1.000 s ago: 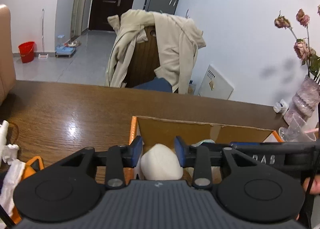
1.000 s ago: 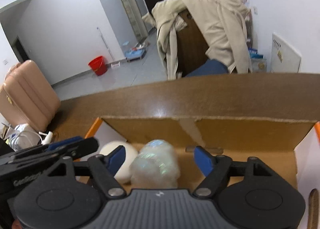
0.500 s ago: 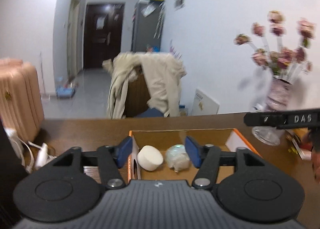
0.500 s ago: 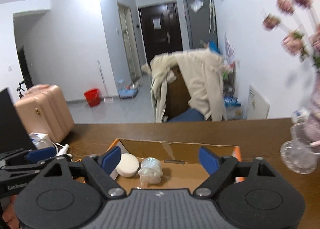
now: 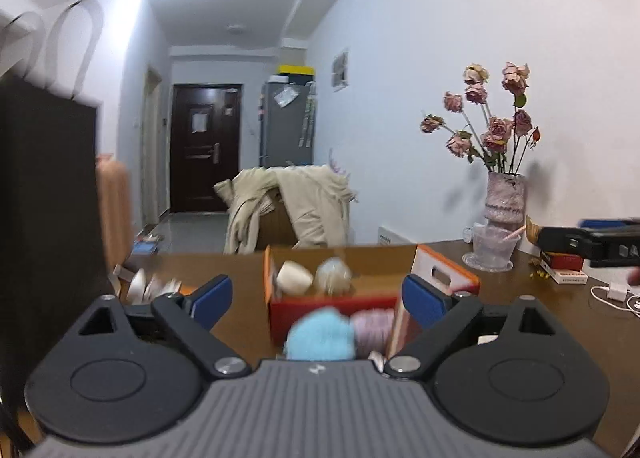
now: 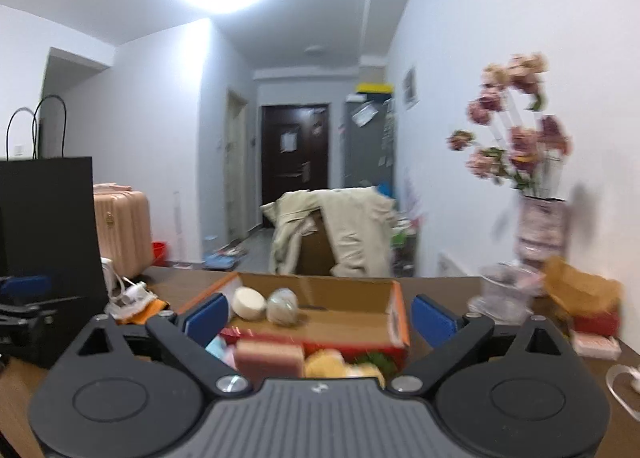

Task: Organize soft objects
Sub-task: 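Return to the pile and grasp the lavender fabric pouch with the left gripper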

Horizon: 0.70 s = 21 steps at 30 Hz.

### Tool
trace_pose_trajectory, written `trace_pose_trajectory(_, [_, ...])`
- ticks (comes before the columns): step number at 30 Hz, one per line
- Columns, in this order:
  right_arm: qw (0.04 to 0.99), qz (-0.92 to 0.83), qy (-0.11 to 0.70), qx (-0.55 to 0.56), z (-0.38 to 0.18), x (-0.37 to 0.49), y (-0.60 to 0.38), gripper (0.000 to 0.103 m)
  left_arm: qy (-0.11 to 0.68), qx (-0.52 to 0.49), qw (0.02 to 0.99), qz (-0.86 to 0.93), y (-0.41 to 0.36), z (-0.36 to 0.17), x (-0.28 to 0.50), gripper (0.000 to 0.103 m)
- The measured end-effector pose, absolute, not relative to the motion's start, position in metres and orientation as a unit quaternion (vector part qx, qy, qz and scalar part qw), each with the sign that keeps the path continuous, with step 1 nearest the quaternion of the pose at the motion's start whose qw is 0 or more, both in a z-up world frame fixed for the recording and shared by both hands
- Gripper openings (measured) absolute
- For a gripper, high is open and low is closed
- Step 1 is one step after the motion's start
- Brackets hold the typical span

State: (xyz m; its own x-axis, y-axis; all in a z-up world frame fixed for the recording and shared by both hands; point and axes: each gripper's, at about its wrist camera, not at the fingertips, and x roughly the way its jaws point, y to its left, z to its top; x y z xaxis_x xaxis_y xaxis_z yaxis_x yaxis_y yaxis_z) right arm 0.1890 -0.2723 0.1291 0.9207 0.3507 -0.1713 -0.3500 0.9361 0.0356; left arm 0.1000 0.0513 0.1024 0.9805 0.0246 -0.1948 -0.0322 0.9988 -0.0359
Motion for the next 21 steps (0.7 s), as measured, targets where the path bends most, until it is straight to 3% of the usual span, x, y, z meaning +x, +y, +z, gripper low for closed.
trace_pose_trajectory(8, [0.98, 0.173, 0.098, -0.008, 0.059, 0.121, -0.272, 0.103, 0.108, -0.003, 0.994, 0.026, 0.048, 0.055, 0.047, 0.095])
trace_pose_trajectory(21, [0.976, 0.189, 0.112, -0.005, 0.052, 0.139, -0.262, 0.1, 0.162, 0.002, 0.986, 0.03, 0.046, 0.04, 0.09, 0.097])
